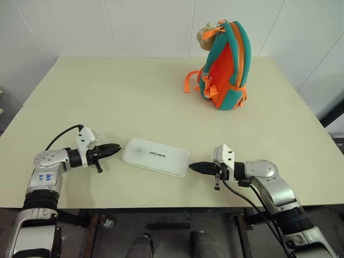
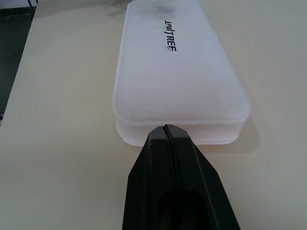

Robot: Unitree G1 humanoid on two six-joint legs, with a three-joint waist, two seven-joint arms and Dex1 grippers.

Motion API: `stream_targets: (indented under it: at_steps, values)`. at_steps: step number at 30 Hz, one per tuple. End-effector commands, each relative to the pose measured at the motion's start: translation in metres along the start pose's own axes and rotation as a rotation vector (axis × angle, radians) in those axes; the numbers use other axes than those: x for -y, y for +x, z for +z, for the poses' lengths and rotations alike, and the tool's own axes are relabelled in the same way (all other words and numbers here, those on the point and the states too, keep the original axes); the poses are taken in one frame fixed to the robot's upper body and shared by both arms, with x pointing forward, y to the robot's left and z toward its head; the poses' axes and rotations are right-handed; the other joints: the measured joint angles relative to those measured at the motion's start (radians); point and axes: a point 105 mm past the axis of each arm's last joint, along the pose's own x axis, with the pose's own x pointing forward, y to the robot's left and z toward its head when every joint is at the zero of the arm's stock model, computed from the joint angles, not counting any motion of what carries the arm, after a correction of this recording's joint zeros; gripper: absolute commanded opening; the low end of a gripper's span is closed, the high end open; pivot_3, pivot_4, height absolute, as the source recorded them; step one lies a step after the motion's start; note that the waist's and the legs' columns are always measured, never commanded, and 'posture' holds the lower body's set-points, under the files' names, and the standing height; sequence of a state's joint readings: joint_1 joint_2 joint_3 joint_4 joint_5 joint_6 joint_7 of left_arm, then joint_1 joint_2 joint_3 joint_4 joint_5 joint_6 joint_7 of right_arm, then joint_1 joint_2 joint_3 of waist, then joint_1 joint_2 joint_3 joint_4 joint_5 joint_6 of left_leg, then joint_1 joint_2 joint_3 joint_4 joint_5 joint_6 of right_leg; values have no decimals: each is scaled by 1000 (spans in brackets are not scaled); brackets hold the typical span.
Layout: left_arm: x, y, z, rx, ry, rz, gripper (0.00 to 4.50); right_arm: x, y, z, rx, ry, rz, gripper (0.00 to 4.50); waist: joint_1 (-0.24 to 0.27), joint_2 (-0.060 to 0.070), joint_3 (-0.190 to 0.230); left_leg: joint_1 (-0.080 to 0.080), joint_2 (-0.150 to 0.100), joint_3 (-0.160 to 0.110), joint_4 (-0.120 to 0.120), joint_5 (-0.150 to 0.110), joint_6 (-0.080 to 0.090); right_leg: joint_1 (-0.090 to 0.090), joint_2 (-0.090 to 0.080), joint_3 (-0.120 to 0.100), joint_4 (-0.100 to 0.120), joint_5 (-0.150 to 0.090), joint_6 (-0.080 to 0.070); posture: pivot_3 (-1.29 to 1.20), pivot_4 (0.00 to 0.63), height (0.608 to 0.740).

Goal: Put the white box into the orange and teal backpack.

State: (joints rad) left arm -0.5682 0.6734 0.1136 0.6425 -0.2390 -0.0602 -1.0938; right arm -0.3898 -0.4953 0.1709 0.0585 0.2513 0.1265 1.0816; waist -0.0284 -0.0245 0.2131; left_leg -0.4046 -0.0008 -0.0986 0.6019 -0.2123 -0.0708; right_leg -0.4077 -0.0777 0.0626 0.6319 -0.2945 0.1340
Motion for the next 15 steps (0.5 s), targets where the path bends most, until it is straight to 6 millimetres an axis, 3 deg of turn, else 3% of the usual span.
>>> stream_targets:
  at_steps: [1,6,15]
  values:
    - [-1,4,8,15,34,-3,460,3,4,8,27,-36,-8,0,-3,0,0,0,0,0,0,0,0,0,0,0,0,0,0,0,150,740]
    - [2,6,6,25,24,-8,460,4,5,7,28,-33,-8,0,-2,0,0,0,0,0,0,0,0,0,0,0,1,0,0,0,150,740]
    - [6,6,3,25,13,-12,460,8,-9,7,16,-25,-35,0,0,0,0,0,0,0,1,0,0,0,0,0,1,0,0,0,150,740]
